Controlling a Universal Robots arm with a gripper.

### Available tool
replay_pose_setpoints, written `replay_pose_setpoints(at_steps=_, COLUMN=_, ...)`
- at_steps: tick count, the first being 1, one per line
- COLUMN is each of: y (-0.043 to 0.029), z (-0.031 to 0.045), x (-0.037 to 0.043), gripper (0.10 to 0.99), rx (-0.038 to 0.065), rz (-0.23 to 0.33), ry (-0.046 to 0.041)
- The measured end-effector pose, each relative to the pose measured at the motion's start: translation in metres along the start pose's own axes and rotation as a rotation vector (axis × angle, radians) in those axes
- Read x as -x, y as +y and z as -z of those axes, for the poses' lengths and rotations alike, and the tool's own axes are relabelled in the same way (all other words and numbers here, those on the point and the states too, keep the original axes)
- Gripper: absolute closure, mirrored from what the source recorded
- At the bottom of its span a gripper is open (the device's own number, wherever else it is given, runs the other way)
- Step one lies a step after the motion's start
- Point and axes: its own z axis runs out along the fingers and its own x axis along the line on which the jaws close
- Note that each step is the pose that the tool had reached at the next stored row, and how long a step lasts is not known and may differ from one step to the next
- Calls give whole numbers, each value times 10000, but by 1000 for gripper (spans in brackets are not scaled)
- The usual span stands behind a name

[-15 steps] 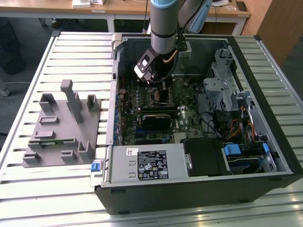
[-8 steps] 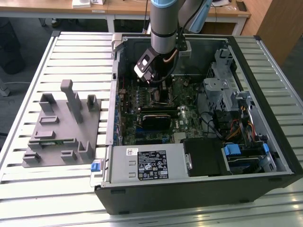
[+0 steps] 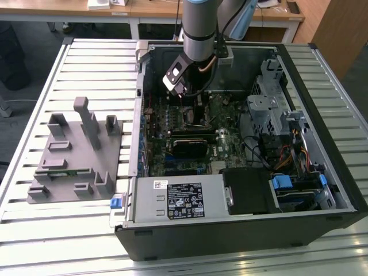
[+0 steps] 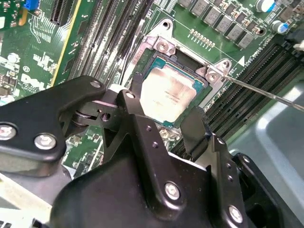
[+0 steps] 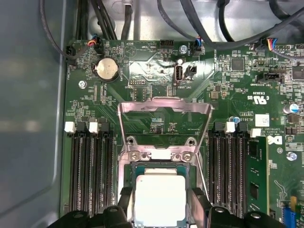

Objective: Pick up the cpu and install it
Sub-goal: 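Place the cpu into insertion slot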

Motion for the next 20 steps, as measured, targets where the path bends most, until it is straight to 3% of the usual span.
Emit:
replay_pose_setpoints(at_steps=3, y=2, z=28, x=0, gripper=498, rx=-4, rz=0, ry=0)
replay_pose_setpoints(at_steps=6, y=4, z=60, x=-1, gripper=678, rx=-9, rz=0, ry=1)
replay_pose_setpoints(at_steps=7, y=5, z=72, x=-1, gripper=678, rx=-11, rz=0, ry=1)
replay_pose_setpoints(at_steps=9, y=7, z=95, x=-1, gripper=796, rx=-15, rz=0, ry=1)
replay_pose_setpoints(at_steps=10, y=8, z=106, x=-1, gripper=796, rx=-19, rz=0, ry=1)
replay_pose_setpoints(at_steps=12, y=9, z=129, x=-1, gripper=914, rx=-25, rz=-1, ry=0)
replay_pose_setpoints(at_steps=13, y=10, z=137, x=-2, gripper=914, rx=-28, rz=0, ry=0)
replay_pose_setpoints(at_steps=14, y=11, z=144, x=-2, gripper=973, rx=-31, rz=-1, ry=0)
replay_pose_setpoints(at_steps=20, y=14, z=179, x=-2, gripper=980, rx=-42, rz=-1, ry=0)
